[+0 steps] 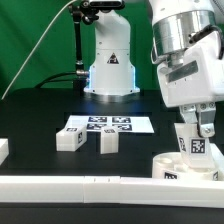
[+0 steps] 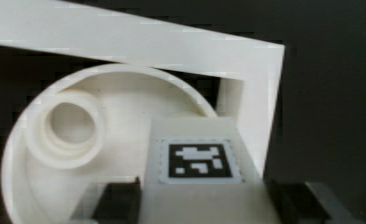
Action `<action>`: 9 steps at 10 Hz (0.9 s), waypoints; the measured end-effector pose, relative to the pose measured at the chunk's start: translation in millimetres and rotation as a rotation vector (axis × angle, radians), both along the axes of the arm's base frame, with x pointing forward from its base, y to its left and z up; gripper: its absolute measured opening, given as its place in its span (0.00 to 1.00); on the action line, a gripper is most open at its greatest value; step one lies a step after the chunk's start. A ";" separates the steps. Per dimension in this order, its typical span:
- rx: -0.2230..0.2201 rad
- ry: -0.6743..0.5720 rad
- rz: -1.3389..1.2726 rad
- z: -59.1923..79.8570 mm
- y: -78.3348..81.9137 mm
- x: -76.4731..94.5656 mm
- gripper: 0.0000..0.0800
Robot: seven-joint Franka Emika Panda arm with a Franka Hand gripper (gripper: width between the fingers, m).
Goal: Assemble stool
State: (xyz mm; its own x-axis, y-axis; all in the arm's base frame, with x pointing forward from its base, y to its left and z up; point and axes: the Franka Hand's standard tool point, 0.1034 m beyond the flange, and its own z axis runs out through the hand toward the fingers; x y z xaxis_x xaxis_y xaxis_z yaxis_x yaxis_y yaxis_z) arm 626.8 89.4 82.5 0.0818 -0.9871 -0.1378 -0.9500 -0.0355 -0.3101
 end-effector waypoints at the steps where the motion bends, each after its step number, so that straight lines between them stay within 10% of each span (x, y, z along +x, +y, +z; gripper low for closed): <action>1: 0.005 0.001 -0.005 -0.2 1.0 -0.4 0.49; 3: -0.011 0.000 0.070 1.7 -0.2 1.0 0.79; 9: -0.030 -0.035 0.214 31.3 -0.7 6.2 0.81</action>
Offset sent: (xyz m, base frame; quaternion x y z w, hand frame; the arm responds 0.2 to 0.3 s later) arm 0.0029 0.0009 0.0154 -0.0185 -0.0306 -0.0995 0.9944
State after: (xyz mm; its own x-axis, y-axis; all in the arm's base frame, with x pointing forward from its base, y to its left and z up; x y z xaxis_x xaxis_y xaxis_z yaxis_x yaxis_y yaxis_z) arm 633.1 88.6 113.8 0.2942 -0.9503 -0.1016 -0.9084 -0.2450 -0.3389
